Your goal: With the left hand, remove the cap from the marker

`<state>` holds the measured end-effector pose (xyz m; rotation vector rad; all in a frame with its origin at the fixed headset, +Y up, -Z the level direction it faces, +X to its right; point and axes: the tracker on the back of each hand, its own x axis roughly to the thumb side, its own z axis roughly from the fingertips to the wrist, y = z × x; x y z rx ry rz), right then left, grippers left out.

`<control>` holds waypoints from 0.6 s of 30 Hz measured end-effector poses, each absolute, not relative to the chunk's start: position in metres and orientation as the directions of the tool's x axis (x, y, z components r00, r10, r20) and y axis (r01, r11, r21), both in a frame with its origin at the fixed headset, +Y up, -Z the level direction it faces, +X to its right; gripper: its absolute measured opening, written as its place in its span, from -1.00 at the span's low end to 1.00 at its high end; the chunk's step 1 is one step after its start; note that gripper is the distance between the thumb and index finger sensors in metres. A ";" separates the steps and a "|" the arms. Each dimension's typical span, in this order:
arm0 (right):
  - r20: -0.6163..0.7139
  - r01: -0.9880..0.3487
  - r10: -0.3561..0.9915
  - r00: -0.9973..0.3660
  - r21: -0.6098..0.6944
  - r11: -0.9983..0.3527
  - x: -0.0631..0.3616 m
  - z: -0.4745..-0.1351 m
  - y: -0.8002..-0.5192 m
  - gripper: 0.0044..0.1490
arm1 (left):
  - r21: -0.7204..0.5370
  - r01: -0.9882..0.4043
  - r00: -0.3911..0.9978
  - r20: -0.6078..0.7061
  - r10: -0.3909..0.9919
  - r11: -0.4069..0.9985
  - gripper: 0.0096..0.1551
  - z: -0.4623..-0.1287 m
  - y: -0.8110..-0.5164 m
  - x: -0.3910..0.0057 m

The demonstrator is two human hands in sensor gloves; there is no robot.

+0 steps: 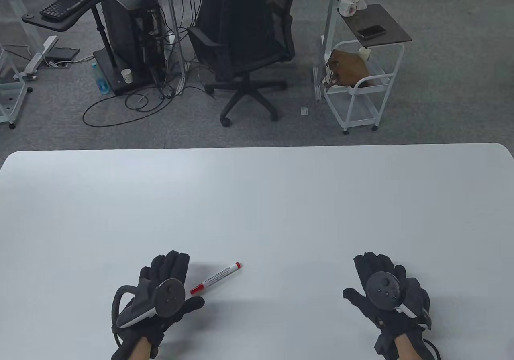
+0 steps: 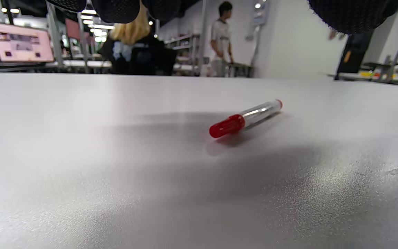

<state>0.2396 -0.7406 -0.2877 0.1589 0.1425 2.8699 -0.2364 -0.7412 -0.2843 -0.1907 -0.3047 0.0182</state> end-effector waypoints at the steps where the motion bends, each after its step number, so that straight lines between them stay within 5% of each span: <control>1: 0.097 -0.252 0.263 -0.960 0.111 -0.961 0.239 -0.288 -0.741 0.10 | -0.188 0.015 0.953 0.299 0.043 0.982 0.30 -0.284 -0.741 -0.236; 18: 0.110 -0.241 0.256 -0.960 0.134 -0.961 0.236 -0.288 -0.745 0.09 | -0.205 0.040 0.952 0.304 0.025 0.978 0.26 -0.285 -0.745 -0.231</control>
